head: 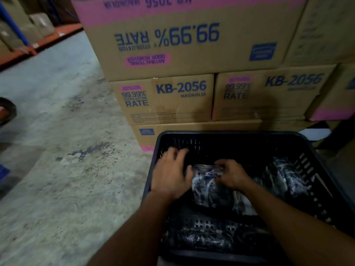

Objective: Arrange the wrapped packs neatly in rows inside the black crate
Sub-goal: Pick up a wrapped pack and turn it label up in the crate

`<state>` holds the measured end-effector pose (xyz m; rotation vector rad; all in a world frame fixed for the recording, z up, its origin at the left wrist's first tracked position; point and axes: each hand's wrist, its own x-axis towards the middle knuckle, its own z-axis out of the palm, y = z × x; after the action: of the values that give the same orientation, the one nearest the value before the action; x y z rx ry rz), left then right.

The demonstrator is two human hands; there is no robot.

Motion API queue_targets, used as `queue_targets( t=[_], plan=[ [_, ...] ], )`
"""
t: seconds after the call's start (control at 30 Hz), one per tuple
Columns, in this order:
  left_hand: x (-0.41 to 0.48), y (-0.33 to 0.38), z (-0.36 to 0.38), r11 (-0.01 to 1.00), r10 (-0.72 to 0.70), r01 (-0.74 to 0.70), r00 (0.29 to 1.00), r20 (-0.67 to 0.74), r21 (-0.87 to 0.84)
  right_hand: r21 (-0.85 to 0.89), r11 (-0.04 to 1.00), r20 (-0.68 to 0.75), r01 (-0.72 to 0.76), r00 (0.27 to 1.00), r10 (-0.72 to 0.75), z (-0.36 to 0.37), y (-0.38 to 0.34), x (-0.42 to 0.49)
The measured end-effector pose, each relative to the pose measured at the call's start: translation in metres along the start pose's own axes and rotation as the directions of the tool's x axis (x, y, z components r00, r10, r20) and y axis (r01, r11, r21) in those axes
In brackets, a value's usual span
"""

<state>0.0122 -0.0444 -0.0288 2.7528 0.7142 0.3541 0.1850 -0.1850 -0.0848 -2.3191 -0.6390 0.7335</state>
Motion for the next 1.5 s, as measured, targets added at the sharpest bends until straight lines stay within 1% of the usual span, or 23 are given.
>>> queue_targets(
  t=[0.03,0.07,0.1,0.17,0.23,0.27,0.33,0.4,0.47,0.53,0.6,0.7,0.8,0.93,1.07,1.1,1.17,1.2,1.23,1.27,1.33,1.37,1.5],
  plan=[
    [0.001,0.011,0.005,0.972,-0.126,0.138,0.989,0.072,-0.188,-0.028,0.999,-0.039,0.043,0.998,-0.044,-0.010,-0.002,-0.004],
    [0.001,0.021,0.010,0.873,-0.253,0.317,0.944,0.211,-0.371,-0.033,0.996,-0.084,0.080,0.993,-0.083,-0.019,-0.003,-0.011],
    [0.002,0.028,0.015,0.709,-0.342,0.502,0.859,0.381,-0.495,-0.021,0.992,-0.131,0.124,0.983,-0.125,-0.028,-0.004,-0.017],
    [0.000,0.033,0.017,0.368,-0.368,0.750,0.661,0.654,-0.550,0.023,0.970,-0.218,0.242,0.948,-0.232,-0.040,-0.007,-0.031],
    [0.002,0.031,0.012,0.105,-0.272,0.848,0.527,0.805,-0.519,0.037,0.916,-0.285,0.400,0.883,-0.374,-0.047,-0.016,-0.044],
    [0.007,0.029,0.010,-0.035,-0.211,0.857,0.496,0.842,-0.514,0.009,0.873,-0.295,0.487,0.836,-0.463,-0.048,-0.023,-0.051],
    [0.016,0.028,0.006,-0.266,-0.167,0.817,0.484,0.859,-0.512,-0.092,0.778,-0.247,0.622,0.742,-0.623,-0.046,-0.034,-0.065],
    [0.022,0.029,0.004,-0.359,-0.170,0.747,0.537,0.826,-0.559,-0.136,0.735,-0.152,0.665,0.719,-0.678,-0.044,-0.036,-0.074],
    [0.024,0.028,0.005,-0.346,-0.167,0.700,0.610,0.775,-0.625,-0.014,0.787,-0.158,0.617,0.776,-0.611,-0.044,-0.031,-0.074],
    [0.024,0.028,0.006,-0.348,-0.147,0.660,0.663,0.734,-0.666,0.303,0.864,-0.254,0.401,0.908,-0.332,-0.049,-0.025,-0.070],
    [0.022,0.030,0.005,-0.336,-0.098,0.657,0.688,0.719,-0.675,0.652,0.750,-0.159,0.111,0.987,-0.009,-0.052,-0.017,-0.063],
    [0.020,0.032,0.006,-0.290,0.004,0.683,0.701,0.713,-0.670,0.857,0.513,-0.012,-0.049,0.993,0.115,-0.046,0.000,-0.053],
    [0.019,0.032,0.008,-0.258,0.014,0.690,0.703,0.711,-0.676,0.882,0.471,-0.045,-0.023,0.990,0.133,-0.039,0.009,-0.046],
    [0.016,0.029,0.014,-0.048,-0.082,0.712,0.696,0.714,-0.700,0.866,0.501,-0.074,0.009,0.991,0.111,-0.040,0.013,-0.042],
    [0.019,0.029,0.019,0.046,-0.104,0.687,0.725,0.681,-0.725,0.854,0.519,-0.035,-0.043,0.990,0.140,-0.045,0.014,-0.039],
    [0.019,0.029,0.017,0.152,-0.111,0.647,0.763,0.637,-0.747,0.847,0.530,-0.031,-0.054,0.988,0.149,-0.048,0.014,-0.037],
    [0.020,0.025,0.010,0.528,-0.182,0.465,0.880,0.439,-0.711,0.796,0.603,-0.049,-0.056,0.986,0.156,-0.051,0.018,-0.030],
    [0.019,0.020,0.006,0.736,-0.233,0.352,0.934,0.272,-0.579,0.753,0.656,-0.063,-0.053,0.986,0.152,-0.050,0.021,-0.027],
    [0.017,0.014,0.001,0.884,-0.252,0.261,0.965,0.076,-0.388,0.709,0.703,-0.076,-0.045,0.987,0.141,-0.046,0.023,-0.024],
    [0.014,0.009,-0.005,0.954,-0.238,0.216,0.967,-0.090,-0.206,0.670,0.741,-0.087,-0.037,0.988,0.128,-0.040,0.026,-0.021],
    [0.013,-0.002,-0.015,0.973,-0.221,0.231,0.945,-0.242,0.011,0.592,0.806,-0.094,-0.032,0.990,0.108,-0.022,0.032,-0.015],
    [0.013,-0.009,-0.019,0.964,-0.246,0.262,0.944,-0.222,0.044,0.543,0.839,-0.094,-0.032,0.991,0.099,-0.013,0.034,-0.012],
    [-0.001,-0.040,-0.011,0.935,-0.353,0.354,0.932,0.088,-0.004,0.501,0.865,-0.072,-0.031,0.994,0.077,0.025,0.035,0.006]
  ],
)
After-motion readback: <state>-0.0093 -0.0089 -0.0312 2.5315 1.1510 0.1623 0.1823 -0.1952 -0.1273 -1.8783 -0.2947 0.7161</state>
